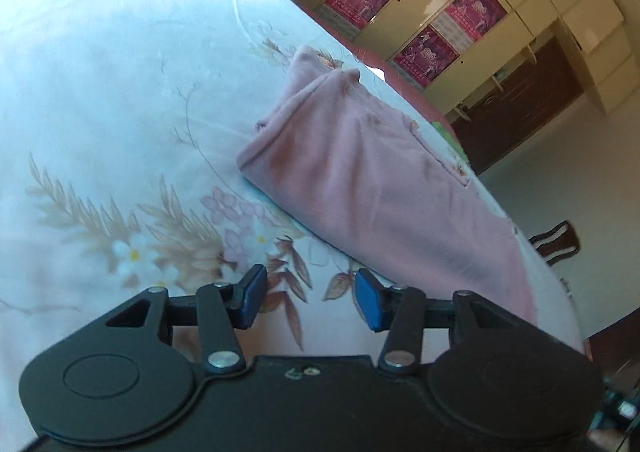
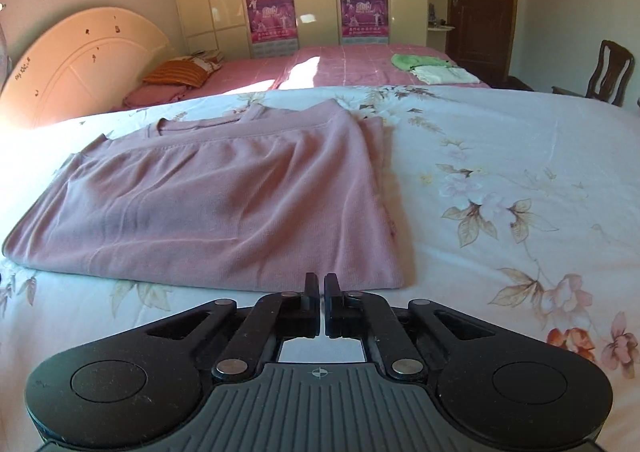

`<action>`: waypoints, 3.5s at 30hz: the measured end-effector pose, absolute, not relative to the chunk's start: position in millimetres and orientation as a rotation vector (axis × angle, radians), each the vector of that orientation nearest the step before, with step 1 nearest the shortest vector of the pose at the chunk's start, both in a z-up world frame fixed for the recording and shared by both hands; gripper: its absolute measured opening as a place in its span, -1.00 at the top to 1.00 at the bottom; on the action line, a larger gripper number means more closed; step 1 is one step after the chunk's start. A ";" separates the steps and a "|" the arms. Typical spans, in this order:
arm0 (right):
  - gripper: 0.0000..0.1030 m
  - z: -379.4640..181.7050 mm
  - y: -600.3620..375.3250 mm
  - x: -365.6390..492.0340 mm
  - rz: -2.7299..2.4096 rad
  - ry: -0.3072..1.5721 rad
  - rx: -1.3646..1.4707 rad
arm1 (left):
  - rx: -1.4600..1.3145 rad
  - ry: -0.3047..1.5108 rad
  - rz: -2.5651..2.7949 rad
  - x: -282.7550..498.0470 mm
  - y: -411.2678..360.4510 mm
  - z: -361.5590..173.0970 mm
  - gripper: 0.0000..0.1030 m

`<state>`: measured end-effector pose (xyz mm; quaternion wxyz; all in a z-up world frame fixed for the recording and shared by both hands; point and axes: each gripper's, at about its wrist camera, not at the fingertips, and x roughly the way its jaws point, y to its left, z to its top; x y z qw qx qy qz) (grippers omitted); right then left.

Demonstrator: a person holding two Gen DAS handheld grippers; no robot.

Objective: Fold small clothes

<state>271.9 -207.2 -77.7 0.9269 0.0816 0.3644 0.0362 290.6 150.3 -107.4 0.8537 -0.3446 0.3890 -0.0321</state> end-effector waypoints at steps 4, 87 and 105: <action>0.96 -70.2 -178.7 282.4 0.136 0.732 0.196 | -0.932 0.765 -0.036 306.0 156.2 -123.7 0.06; 0.97 -124.8 -72.5 432.7 0.438 0.751 0.136 | -1.184 0.465 0.143 365.4 156.6 -154.0 0.64; 0.96 -80.0 -249.0 377.5 0.112 0.575 0.570 | -0.501 0.560 -0.425 432.1 -77.9 -17.6 0.85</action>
